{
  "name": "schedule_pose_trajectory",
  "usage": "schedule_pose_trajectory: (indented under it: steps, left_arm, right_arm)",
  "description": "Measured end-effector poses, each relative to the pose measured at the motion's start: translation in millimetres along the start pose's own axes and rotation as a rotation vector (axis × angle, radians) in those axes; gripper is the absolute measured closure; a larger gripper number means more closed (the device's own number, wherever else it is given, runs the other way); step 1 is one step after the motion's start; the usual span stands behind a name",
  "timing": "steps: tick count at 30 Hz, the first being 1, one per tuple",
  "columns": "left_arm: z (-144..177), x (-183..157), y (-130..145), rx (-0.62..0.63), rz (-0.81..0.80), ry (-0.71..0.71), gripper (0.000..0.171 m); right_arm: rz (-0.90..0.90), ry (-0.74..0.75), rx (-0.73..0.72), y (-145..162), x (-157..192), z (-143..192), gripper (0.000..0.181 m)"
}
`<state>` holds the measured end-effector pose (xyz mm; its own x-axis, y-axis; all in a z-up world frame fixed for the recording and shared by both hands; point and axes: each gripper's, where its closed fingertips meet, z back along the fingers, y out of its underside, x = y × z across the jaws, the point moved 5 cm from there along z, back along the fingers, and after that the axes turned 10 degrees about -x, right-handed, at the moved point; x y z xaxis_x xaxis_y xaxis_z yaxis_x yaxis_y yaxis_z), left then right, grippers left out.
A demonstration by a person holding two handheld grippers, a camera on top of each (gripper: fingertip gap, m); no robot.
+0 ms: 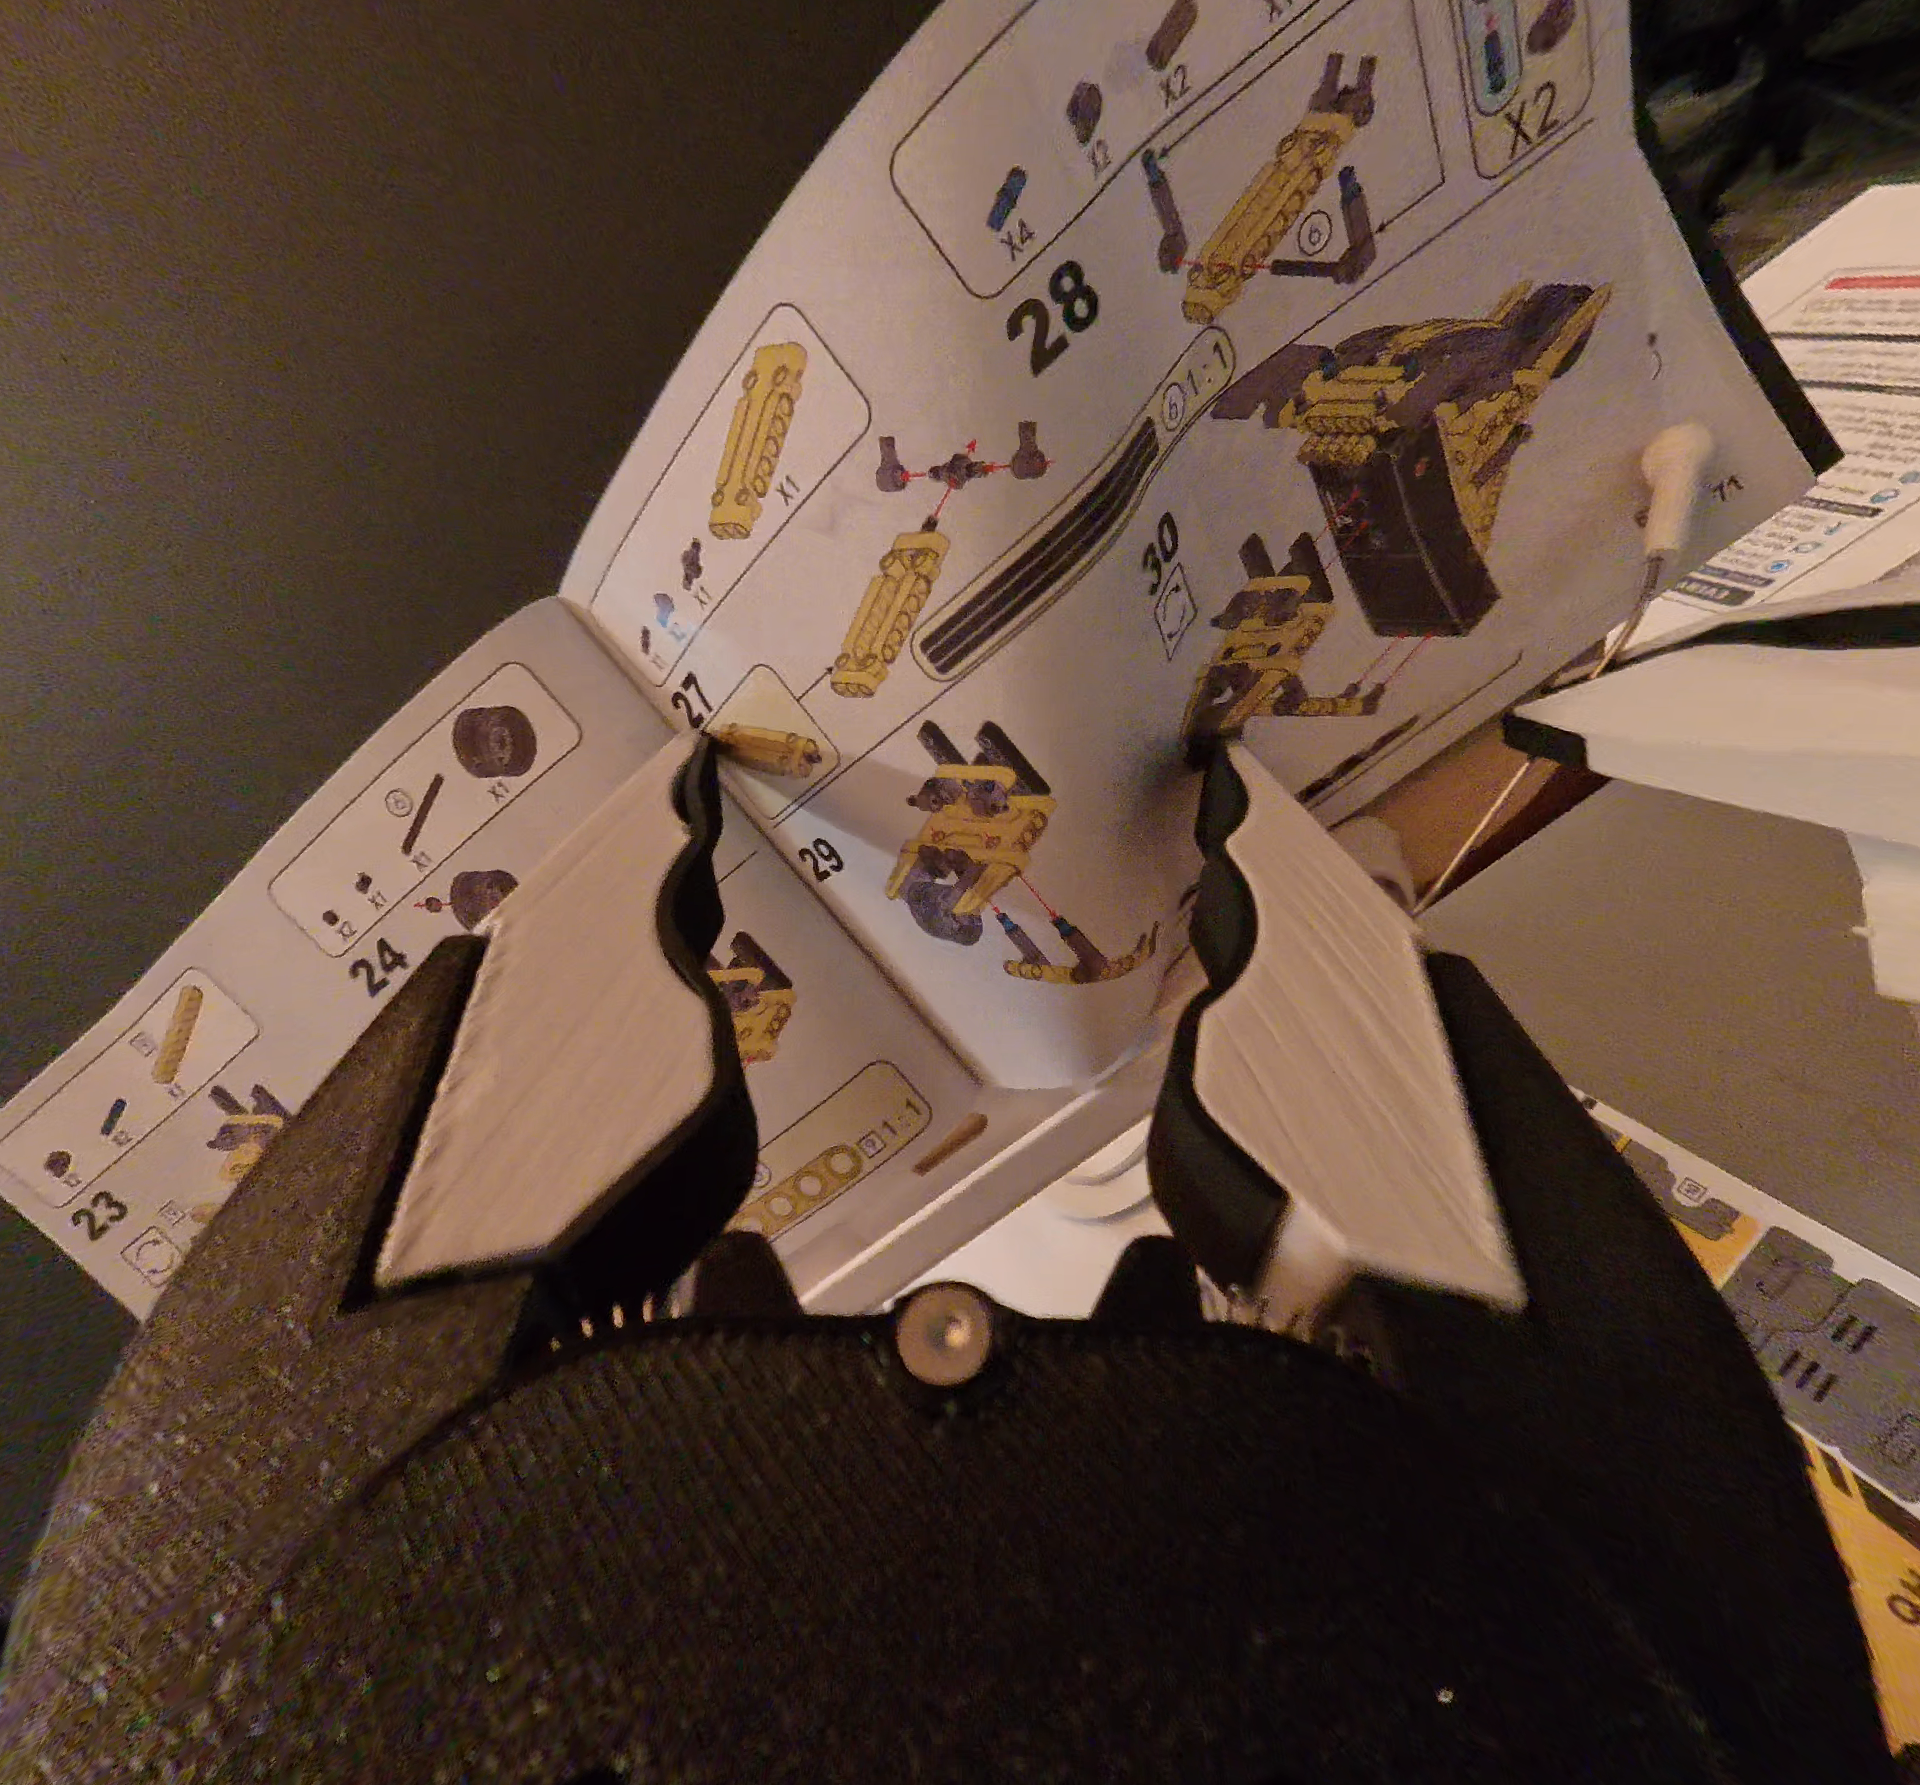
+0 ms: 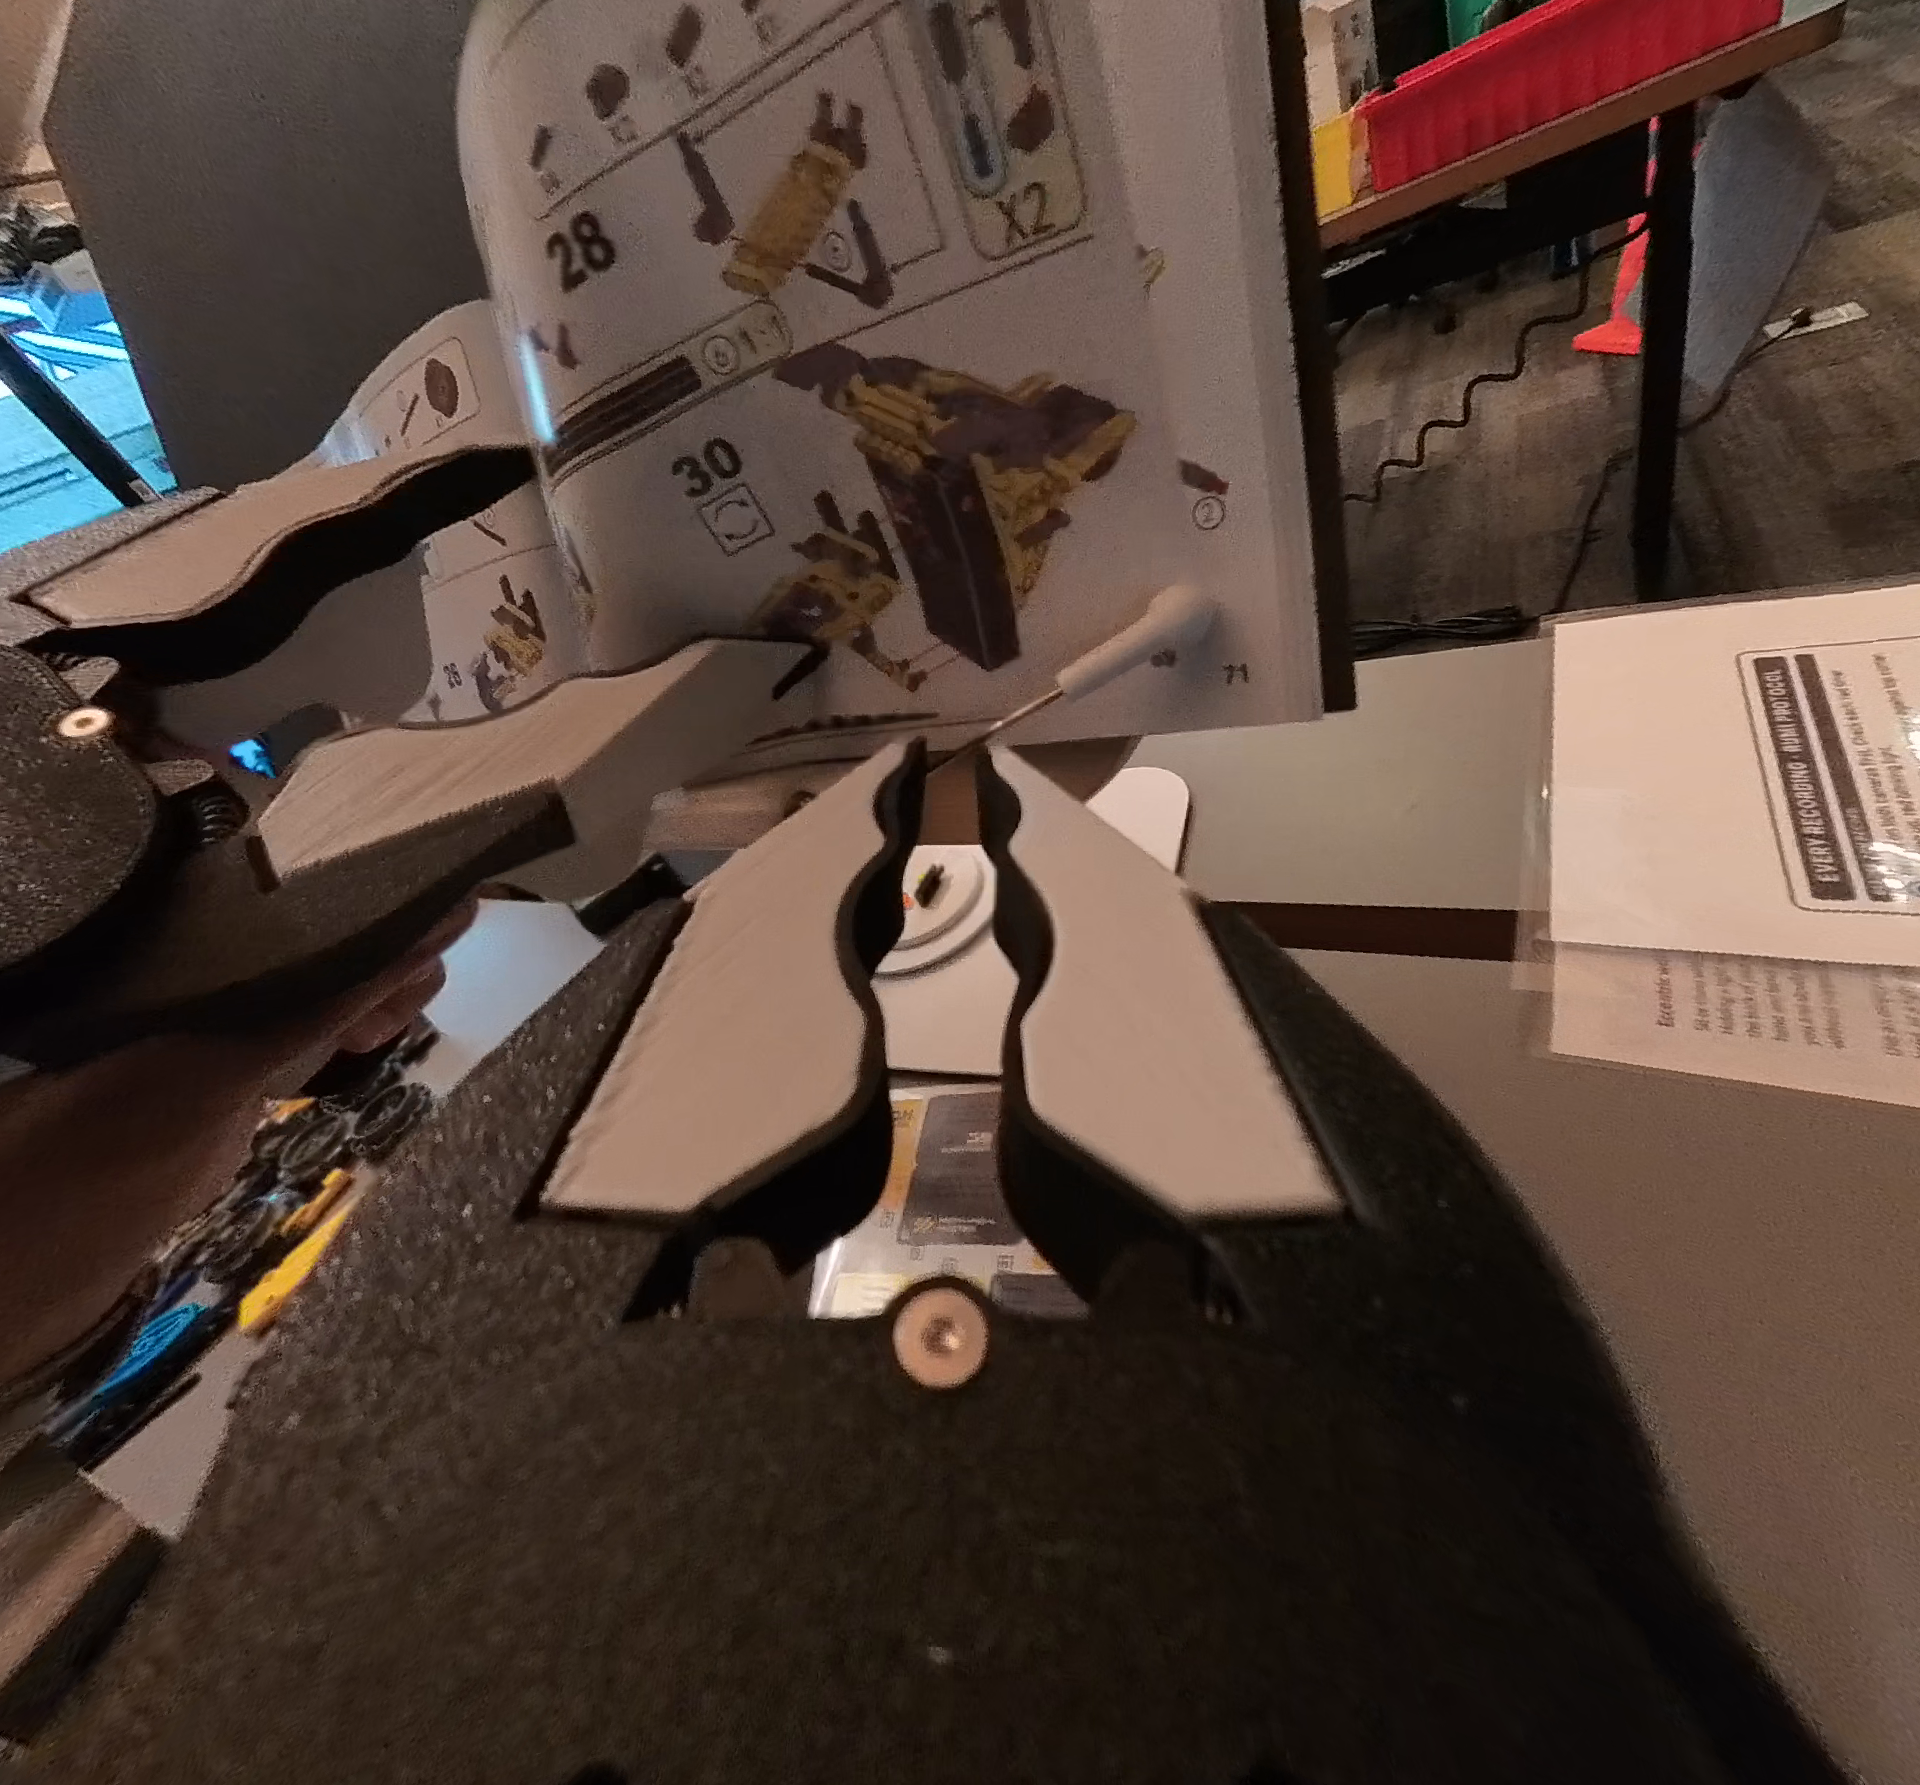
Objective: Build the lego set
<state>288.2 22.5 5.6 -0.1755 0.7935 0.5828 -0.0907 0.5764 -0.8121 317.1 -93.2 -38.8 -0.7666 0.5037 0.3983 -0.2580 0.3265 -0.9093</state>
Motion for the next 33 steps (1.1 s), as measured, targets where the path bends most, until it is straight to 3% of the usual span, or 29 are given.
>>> schedule_pose_trajectory:
  steps: [5,11,17,19,23,28,30,33]
  left_arm:
    - [2,10,0,-0.037,0.04,-0.011,0.102]
    - [14,22,1,-0.087,0.19,0.046,0.112]
    - [40,40,7,-0.093,0.334,0.02,0.102]
    - [50,46,9,-0.104,0.413,0.035,0.098]
    - [64,70,20,-0.136,0.605,0.003,0.08]
    - [66,82,39,-0.112,0.738,0.016,0.079]
    - [68,91,39,-0.125,0.765,0.01,0.079]
    - [76,111,32,-0.179,0.808,-0.01,0.08]
  right_arm:
    - [0.005,0.005,-0.004,0,0,0,0.174]
    - [-0.008,0.001,-0.001,0,-2,-1,0.171]
    - [-0.038,-0.009,-0.015,2,-7,-1,0.162]
    - [-0.028,-0.027,-0.035,2,-6,1,0.149]
    - [-0.089,-0.036,-0.154,-5,-11,11,0.148]
    - [-0.032,0.083,-0.549,-51,-20,45,0.144]
    - [-0.006,0.017,-0.518,-60,-2,40,0.144]
    - [-0.068,-0.155,-0.294,-48,31,20,0.141]
